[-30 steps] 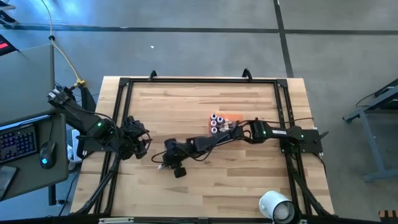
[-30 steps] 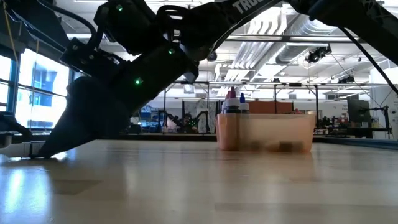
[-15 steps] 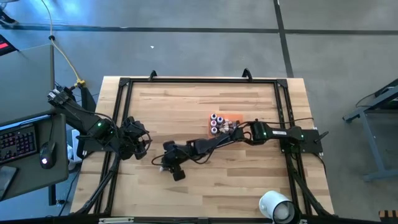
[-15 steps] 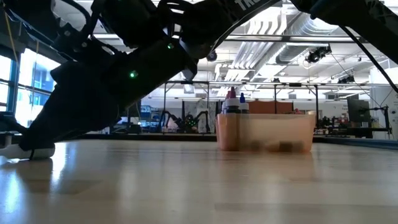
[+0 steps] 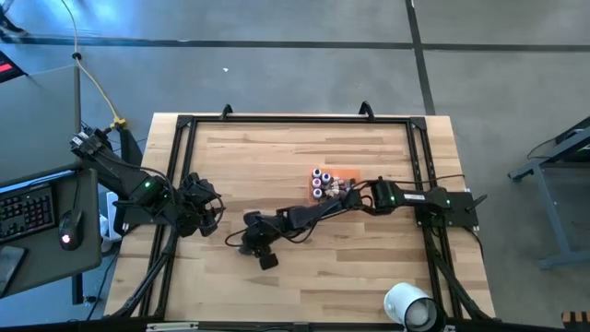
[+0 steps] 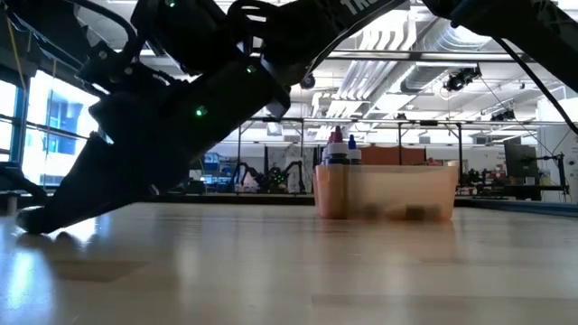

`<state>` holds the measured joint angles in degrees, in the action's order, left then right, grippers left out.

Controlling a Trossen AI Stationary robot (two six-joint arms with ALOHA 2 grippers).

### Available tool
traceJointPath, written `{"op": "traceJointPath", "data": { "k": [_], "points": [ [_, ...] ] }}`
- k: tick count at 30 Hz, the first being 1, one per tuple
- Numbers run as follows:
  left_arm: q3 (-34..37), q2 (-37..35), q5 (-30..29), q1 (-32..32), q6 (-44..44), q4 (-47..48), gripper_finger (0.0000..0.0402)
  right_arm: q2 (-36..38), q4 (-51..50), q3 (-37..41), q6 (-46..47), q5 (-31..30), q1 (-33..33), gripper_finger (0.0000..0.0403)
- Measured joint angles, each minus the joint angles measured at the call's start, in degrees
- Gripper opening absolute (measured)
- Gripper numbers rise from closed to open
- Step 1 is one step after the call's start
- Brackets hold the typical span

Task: Pick & Place food coloring
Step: Put the small green food coloring bottle into the orange bin

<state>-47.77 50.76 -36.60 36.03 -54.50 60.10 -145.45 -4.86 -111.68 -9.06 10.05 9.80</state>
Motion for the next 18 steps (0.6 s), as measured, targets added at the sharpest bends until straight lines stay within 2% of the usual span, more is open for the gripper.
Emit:
{"op": "traceJointPath", "data": {
  "k": [4, 12, 18],
  "points": [
    [0.0, 0.0, 0.0, 0.0, 0.0, -0.03, 0.0195, 0.0, 1.28, 0.0, 1.51, -7.96, 0.95, 0.0129],
    [0.0, 0.0, 0.0, 0.0, 0.0, -0.31, 0.0195, -0.04, 5.9, 0.02, 16.56, -10.18, 1.31, 0.0124],
    [0.0, 0.0, 0.29, 0.0, 0.0, -0.33, 0.0195, -0.07, 6.28, 0.02, 19.58, -16.45, 2.23, 0.0124]
  ]
}}
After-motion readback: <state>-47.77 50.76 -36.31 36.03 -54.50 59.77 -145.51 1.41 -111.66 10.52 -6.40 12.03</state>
